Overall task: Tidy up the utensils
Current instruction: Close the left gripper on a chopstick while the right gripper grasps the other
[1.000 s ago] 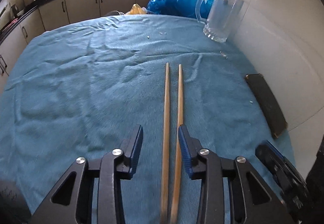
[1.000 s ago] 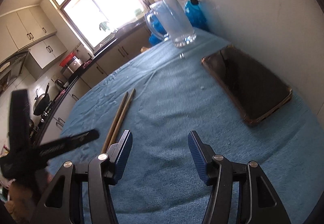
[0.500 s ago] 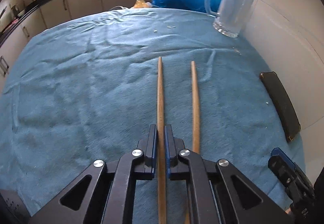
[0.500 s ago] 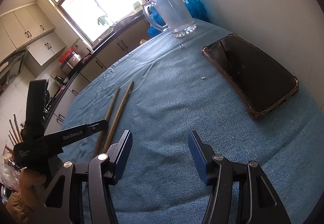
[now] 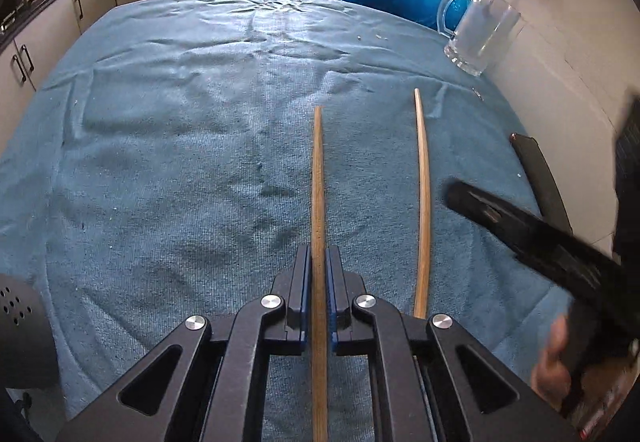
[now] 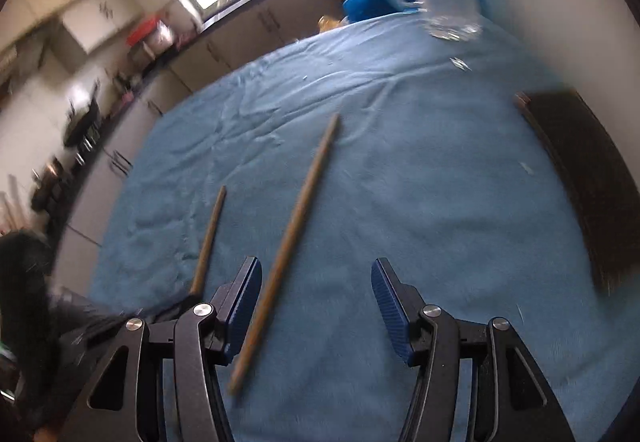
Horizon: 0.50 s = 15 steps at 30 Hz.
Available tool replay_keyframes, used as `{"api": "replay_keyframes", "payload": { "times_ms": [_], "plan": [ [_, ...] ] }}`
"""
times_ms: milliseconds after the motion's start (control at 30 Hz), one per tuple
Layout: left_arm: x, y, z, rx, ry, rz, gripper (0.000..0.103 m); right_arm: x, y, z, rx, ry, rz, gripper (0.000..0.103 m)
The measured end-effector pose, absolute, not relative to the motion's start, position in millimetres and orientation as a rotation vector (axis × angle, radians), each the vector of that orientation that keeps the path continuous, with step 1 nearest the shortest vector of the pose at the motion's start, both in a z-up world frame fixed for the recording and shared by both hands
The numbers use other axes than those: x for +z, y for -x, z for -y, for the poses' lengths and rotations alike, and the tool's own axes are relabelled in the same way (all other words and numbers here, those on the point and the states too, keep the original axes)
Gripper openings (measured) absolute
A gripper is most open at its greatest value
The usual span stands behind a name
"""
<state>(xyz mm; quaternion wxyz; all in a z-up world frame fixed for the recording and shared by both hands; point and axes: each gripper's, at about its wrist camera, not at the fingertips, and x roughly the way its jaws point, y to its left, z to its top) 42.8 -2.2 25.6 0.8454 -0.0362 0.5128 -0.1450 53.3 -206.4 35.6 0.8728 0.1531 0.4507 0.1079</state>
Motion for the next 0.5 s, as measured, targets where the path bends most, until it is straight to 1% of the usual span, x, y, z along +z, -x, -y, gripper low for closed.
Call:
{"api": "replay_keyframes", "payload": {
  "times_ms": [33, 67, 100, 200, 233, 267, 333, 500],
  "plan": [
    [25.5, -42.8, 3.6, -0.305, 0.074, -1.078, 0.007, 36.3, -65.7, 197.3, 0.214, -0.274, -0.96, 0.059],
    [25.2, -41.9, 4.0, -0.303, 0.073, -1.071, 0.007, 37.0, -72.5, 192.6, 0.207, -0.248, -0.969, 0.051],
    [24.9, -41.1, 4.0, -0.301, 0.077, -1.066, 0.007, 36.7, -84.5, 183.2, 0.188, -0.192, -0.991, 0.048],
    [24.7, -40.4, 1.6, -0.3, 0.09, -1.064, 0.007, 34.3, -103.7, 171.5, 0.147, -0.091, -1.023, 0.028],
    [24.8, -40.5, 0.3, -0.301, 0.1, -1.065, 0.007, 34.8, -105.9, 169.5, 0.132, -0.075, -1.03, 0.016],
    [24.6, -41.7, -0.3, -0.3, 0.108, -1.066, 0.007, 35.1, -107.7, 170.0, 0.131, -0.077, -1.039, 0.012],
    [24.9, -39.5, -4.0, -0.3, 0.127, -1.069, 0.007, 34.5, -105.8, 175.8, 0.141, -0.11, -1.06, 0.011],
    [25.5, -26.7, -11.9, -0.305, 0.16, -1.093, 0.007, 31.7, -79.8, 185.1, 0.176, -0.09, -1.092, 0.009]
  ]
}}
